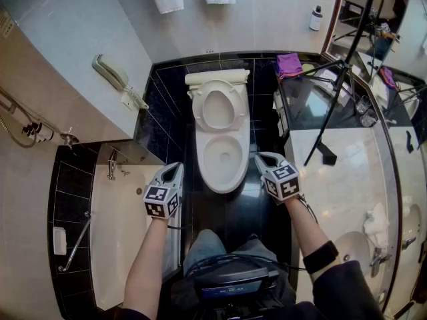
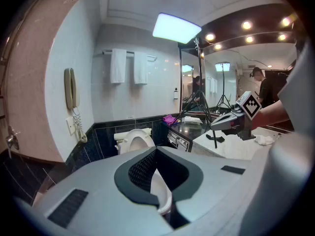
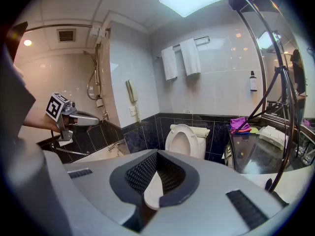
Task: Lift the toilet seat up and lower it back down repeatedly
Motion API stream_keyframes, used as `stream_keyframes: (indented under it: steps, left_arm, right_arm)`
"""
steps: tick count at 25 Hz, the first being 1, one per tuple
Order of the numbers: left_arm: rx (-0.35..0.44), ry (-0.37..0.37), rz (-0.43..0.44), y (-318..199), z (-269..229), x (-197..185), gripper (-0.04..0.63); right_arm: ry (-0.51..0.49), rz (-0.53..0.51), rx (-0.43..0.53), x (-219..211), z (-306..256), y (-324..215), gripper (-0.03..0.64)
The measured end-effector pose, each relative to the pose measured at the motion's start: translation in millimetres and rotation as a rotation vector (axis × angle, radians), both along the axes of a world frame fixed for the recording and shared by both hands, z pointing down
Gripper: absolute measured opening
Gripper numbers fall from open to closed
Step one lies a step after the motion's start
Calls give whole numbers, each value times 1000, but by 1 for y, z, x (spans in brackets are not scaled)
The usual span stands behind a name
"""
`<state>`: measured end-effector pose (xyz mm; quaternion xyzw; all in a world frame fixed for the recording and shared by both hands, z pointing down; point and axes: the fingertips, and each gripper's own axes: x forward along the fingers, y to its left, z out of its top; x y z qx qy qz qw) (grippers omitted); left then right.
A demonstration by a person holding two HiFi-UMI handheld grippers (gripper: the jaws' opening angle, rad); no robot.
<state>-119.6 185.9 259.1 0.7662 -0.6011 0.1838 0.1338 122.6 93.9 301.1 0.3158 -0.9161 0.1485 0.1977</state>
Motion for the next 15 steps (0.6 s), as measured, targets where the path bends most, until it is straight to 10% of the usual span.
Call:
stream_keyframes:
  steps: [15]
  left_arm:
    - [-26,32,110,-98,68,10,-9]
  right_arm:
    - [228,21,96,-31,37,-91,22]
